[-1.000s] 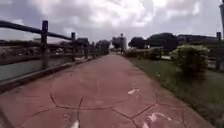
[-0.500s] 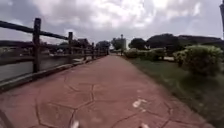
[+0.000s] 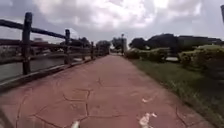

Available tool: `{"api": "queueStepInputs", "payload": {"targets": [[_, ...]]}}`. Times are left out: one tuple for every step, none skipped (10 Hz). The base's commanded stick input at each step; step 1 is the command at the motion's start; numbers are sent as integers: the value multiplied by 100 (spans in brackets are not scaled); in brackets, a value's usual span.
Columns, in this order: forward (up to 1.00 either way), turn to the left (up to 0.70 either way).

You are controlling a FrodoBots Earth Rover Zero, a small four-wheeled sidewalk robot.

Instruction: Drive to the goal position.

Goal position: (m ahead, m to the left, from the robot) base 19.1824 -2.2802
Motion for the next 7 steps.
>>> {"api": "queueStepInputs", "payload": {"targets": [[70,0],[70,0],[70,0],[70,0],[70,0],[70,0],[70,0]]}}
